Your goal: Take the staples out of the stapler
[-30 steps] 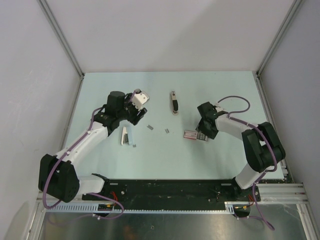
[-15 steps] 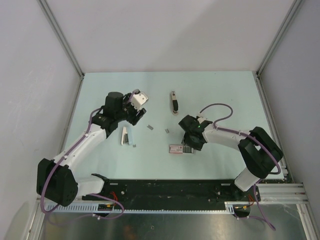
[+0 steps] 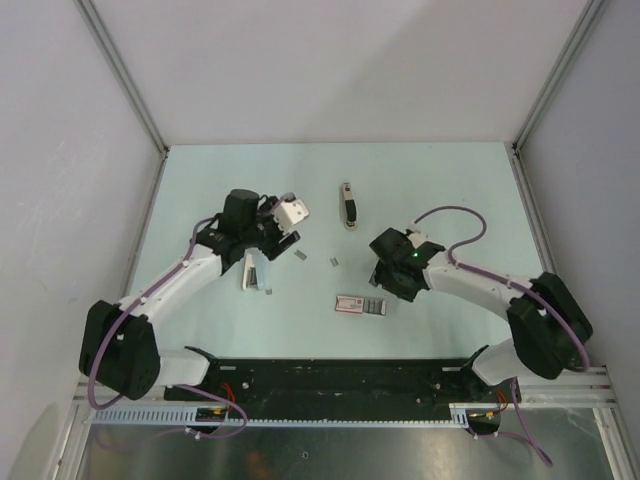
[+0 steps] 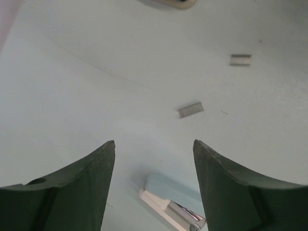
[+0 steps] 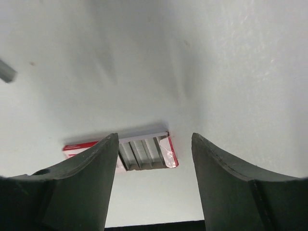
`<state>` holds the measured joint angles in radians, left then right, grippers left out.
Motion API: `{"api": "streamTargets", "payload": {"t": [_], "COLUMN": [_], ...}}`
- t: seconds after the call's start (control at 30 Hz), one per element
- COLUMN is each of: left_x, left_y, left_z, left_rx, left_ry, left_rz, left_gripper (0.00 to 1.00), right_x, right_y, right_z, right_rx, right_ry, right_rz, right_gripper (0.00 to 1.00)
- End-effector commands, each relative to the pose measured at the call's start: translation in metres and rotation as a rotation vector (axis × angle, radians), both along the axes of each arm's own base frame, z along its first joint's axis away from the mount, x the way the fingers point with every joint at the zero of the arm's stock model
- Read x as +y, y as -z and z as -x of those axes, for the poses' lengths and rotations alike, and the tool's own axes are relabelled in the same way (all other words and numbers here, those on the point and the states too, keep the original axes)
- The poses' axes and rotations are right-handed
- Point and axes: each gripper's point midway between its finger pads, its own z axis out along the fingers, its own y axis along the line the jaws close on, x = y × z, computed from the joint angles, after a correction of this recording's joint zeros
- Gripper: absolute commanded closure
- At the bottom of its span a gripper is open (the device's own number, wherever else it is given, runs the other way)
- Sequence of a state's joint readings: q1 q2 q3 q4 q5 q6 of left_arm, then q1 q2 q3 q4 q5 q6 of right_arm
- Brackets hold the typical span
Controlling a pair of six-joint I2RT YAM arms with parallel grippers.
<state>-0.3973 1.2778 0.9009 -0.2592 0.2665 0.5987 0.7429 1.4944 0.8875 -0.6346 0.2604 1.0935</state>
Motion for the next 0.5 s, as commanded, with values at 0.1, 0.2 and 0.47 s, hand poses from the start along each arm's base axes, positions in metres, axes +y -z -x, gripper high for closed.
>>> {"api": "streamTargets", "payload": {"t": [0.1,0.2,0.47], "left_x": [-0.024,-0.031,-0.043], "left_y": [0.035,0.049,0.076], "left_z": [0.016,0.026,0.023], "left_rx": [0.025,-0.001,-0.02], "left_ry": [0.238,0.386,0.618], "left_rz": [-0.137,-0.205,-0.308], "left_gripper": [0.28,0.26,0.21], "right_x": [-0.028,-0.032,-0.017], "right_y": [-0.049,-0.059,-0.064], "right_z": [-0.055,-0.078,-0.096], "right_rx": [-0.261,-0.37,-0.539], "right_ry": [-0.037,-0.076,-0.191], "right_rz": [0.038,0.065,-0.051], "right_gripper": [0.32,0.3,0.25]}}
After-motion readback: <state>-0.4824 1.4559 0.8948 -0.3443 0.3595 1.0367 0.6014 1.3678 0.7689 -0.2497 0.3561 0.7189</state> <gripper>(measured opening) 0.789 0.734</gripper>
